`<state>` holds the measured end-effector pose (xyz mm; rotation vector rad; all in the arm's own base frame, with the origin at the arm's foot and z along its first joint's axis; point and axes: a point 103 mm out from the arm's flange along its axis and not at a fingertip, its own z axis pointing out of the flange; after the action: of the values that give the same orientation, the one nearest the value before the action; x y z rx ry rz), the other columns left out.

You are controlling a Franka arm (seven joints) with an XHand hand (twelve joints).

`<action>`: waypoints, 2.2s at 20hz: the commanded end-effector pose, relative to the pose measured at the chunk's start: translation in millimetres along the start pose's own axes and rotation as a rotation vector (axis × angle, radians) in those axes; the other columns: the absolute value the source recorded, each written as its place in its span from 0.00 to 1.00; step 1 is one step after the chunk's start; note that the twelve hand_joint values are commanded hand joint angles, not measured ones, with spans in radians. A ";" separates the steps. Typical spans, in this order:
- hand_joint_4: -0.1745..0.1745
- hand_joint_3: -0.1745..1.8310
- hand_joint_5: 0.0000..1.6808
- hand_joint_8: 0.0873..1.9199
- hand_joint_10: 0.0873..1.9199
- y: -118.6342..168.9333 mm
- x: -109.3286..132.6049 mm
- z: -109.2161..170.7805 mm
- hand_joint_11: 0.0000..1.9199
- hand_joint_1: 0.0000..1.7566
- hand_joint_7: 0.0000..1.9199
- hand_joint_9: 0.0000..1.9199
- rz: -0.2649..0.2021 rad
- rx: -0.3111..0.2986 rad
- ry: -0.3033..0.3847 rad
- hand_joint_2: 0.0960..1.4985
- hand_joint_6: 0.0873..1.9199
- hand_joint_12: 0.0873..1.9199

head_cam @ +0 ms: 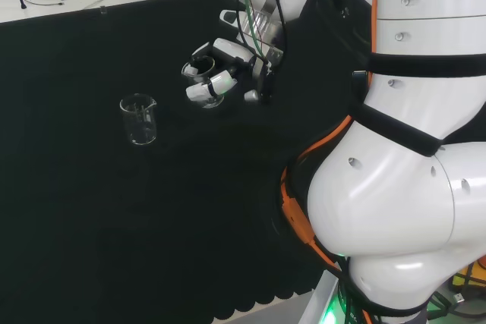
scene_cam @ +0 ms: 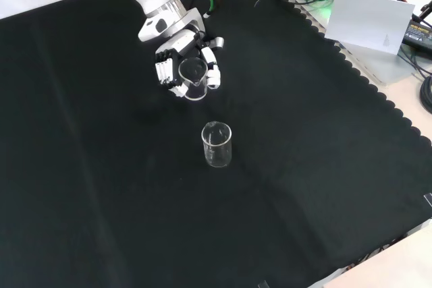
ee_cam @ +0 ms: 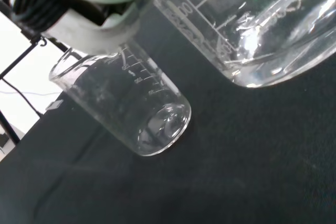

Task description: Pour the water from the handheld beaker into the one on the table.

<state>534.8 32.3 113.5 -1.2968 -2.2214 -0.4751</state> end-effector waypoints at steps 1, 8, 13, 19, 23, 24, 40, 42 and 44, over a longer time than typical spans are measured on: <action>0.00 0.47 0.64 0.50 0.48 -0.2 15.1 1.5 0.57 0.73 0.59 0.67 -0.001 0.029 -0.030 0.41 0.51 0.44; 0.00 0.47 0.64 0.50 0.48 4.6 27.7 -4.3 0.57 0.73 0.59 0.67 0.014 0.089 -0.080 0.41 0.52 0.44; 0.00 0.47 0.64 0.50 0.48 13.2 34.0 -12.6 0.57 0.73 0.59 0.67 0.049 0.143 -0.165 0.41 0.52 0.44; 0.00 0.49 0.64 0.51 0.48 31.3 48.6 -9.6 0.57 0.73 0.59 0.67 0.095 0.220 -0.292 0.41 0.53 0.44; 0.00 0.49 0.64 0.52 0.49 41.0 56.4 -4.0 0.57 0.73 0.59 0.67 0.125 0.263 -0.359 0.40 0.53 0.44; 0.00 0.49 0.64 0.52 0.49 43.1 59.0 -2.3 0.57 0.73 0.59 0.67 0.130 0.274 -0.378 0.40 0.53 0.44; 0.00 0.51 0.64 0.52 0.49 66.0 82.8 8.6 0.58 0.73 0.59 0.69 0.188 0.432 -0.586 0.39 0.54 0.44; 0.00 0.51 0.64 0.52 0.49 66.7 84.5 8.7 0.58 0.73 0.59 0.69 0.194 0.452 -0.607 0.39 0.54 0.44; 0.00 0.51 0.64 0.52 0.49 67.0 85.8 8.2 0.58 0.73 0.59 0.69 0.198 0.466 -0.607 0.39 0.54 0.44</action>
<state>558.5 127.1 161.3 -1.5023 -2.4242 0.4739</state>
